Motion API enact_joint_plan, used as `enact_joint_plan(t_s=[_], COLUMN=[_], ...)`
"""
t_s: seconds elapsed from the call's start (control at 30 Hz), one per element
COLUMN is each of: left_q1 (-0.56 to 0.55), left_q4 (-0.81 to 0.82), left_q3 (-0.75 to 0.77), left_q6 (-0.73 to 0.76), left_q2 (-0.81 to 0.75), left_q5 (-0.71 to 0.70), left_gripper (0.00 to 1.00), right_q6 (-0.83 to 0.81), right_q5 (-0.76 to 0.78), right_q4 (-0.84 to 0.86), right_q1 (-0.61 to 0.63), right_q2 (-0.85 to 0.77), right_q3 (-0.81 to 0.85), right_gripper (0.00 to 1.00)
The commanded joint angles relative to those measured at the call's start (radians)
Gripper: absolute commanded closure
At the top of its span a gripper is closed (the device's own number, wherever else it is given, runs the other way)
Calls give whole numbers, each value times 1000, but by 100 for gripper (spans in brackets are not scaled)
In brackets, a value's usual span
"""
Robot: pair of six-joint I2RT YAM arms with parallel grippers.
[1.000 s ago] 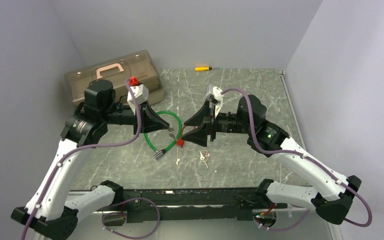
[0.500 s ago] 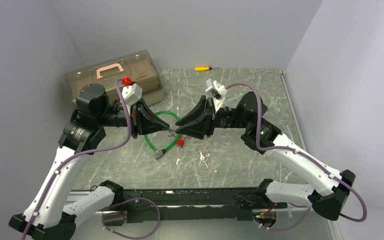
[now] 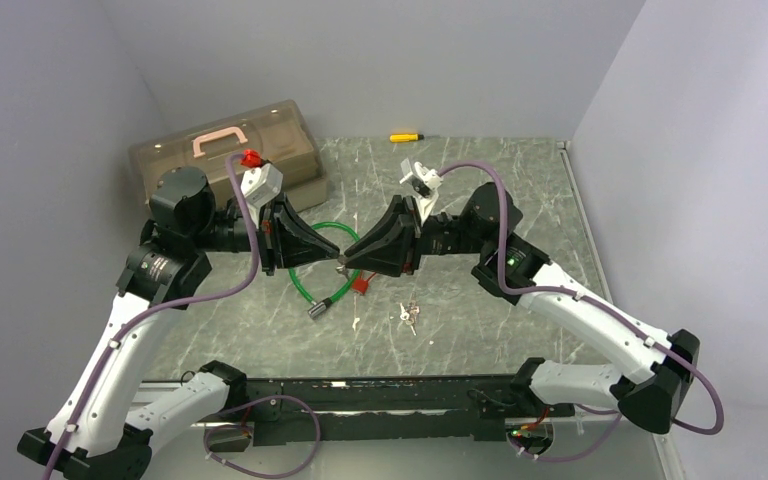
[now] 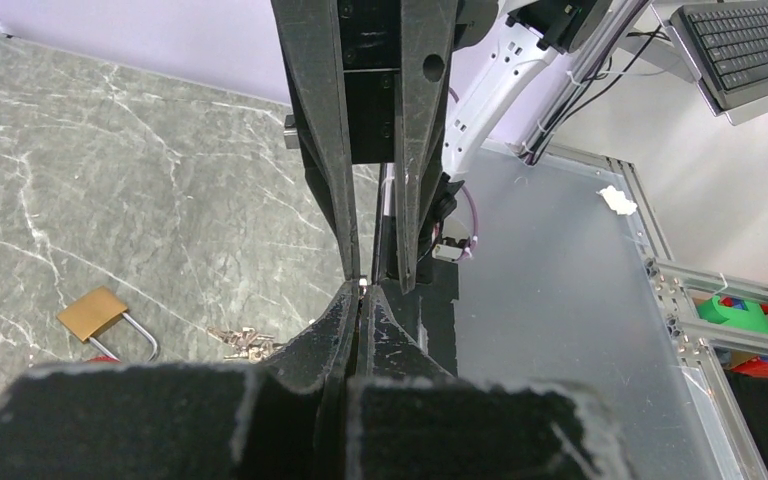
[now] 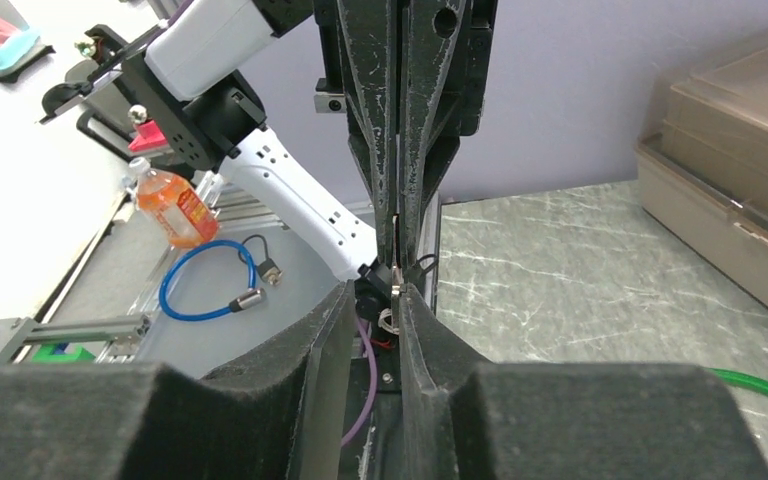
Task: Unlock with the key
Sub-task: Pick up the key from the center of the board.
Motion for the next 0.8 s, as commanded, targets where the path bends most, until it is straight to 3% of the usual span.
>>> enact_joint_plan(t_s=[0.0, 0.1, 0.3, 0.5, 0.53, 0.63, 0.67, 0.77], left_q1=[-3, -4, -4, -4, -4, -4, -4, -2], left_q4=[45, 57, 79, 64, 41, -106, -161, -348], left_q3=[12, 12, 10, -3, 0, 35, 58, 117], left_q6=[-26, -34, -51, -36, -21, 71, 108, 246], left_q2=[-2, 0, 4, 5, 5, 16, 30, 100], left_q5=[23, 21, 26, 8, -16, -134, -186, -354], left_gripper=[100, 100, 100, 100, 88, 7, 1, 0], right_q6=[25, 30, 27, 14, 14, 14, 14, 3], right_q5=[-45, -55, -45, -12, -13, -17, -19, -7], right_q4=[91, 98, 98, 86, 74, 26, 4, -79], right_q1=[-3, -3, -3, -10, -18, -76, -96, -157], right_q2=[20, 34, 40, 11, 6, -18, -29, -66], right_q3=[14, 19, 16, -4, -7, -27, -39, -77], right_gripper=[75, 80, 99, 100, 100, 100, 100, 100])
